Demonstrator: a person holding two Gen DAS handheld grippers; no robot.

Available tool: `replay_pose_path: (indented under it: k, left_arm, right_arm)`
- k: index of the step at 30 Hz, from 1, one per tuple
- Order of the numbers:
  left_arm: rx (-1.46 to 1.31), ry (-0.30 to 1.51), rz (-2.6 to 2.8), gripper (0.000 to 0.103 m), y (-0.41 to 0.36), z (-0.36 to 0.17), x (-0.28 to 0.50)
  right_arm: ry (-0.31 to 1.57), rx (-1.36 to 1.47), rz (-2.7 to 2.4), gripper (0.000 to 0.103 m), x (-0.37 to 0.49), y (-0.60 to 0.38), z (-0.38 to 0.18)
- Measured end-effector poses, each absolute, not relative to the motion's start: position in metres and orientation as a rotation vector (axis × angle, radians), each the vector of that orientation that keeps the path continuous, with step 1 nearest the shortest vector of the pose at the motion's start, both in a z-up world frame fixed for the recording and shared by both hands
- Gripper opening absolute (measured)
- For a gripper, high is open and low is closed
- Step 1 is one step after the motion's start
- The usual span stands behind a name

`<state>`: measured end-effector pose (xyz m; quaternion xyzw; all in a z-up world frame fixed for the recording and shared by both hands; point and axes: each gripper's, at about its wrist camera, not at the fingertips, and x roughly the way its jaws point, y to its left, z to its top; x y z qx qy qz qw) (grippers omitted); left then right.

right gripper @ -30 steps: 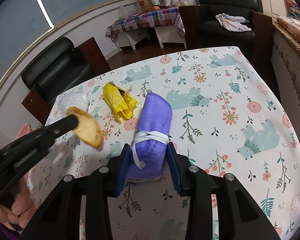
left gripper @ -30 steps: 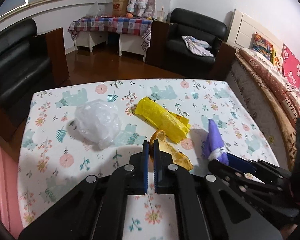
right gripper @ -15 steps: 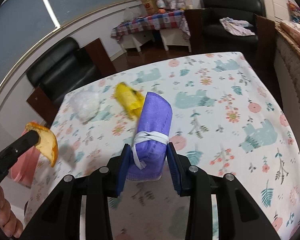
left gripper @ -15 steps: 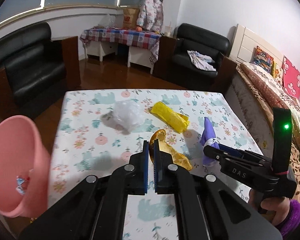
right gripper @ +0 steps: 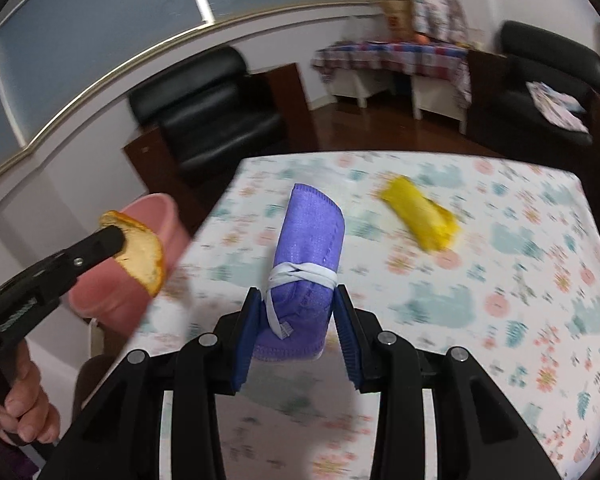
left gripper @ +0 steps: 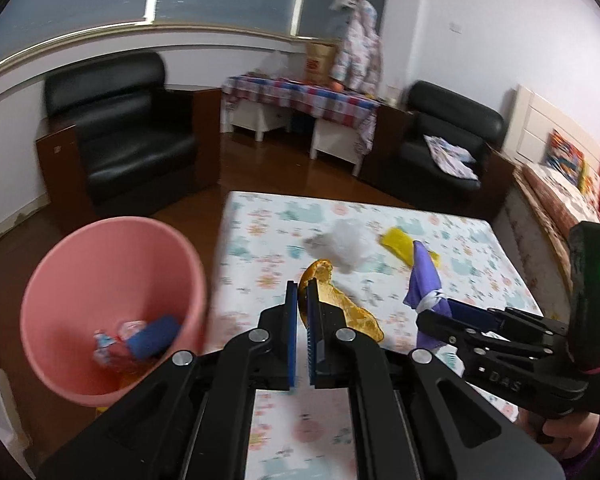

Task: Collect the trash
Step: 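Carry the purple cloth roll and orange peel over the pink bucket, then open both tools to drop the purple roll and orange peel into the bucket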

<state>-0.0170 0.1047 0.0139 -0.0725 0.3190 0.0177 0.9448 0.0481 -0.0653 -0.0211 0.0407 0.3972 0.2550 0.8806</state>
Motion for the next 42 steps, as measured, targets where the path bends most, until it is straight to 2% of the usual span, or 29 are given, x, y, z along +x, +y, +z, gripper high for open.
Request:
replay_pose_path:
  k: [17, 42]
  left_arm:
    - [-0.211, 0.583, 0.313, 0.004, 0.209, 0.022, -0.062]
    - [-0.275, 0.650, 0.423, 0.004, 0.258, -0.004, -0.063]
  right_arm:
    - [0.822, -0.017, 0.818, 0.037, 0.048, 0.079, 0.012]
    - [0.910, -0.080, 0.908, 0.037, 0.058, 0.168, -0.017]
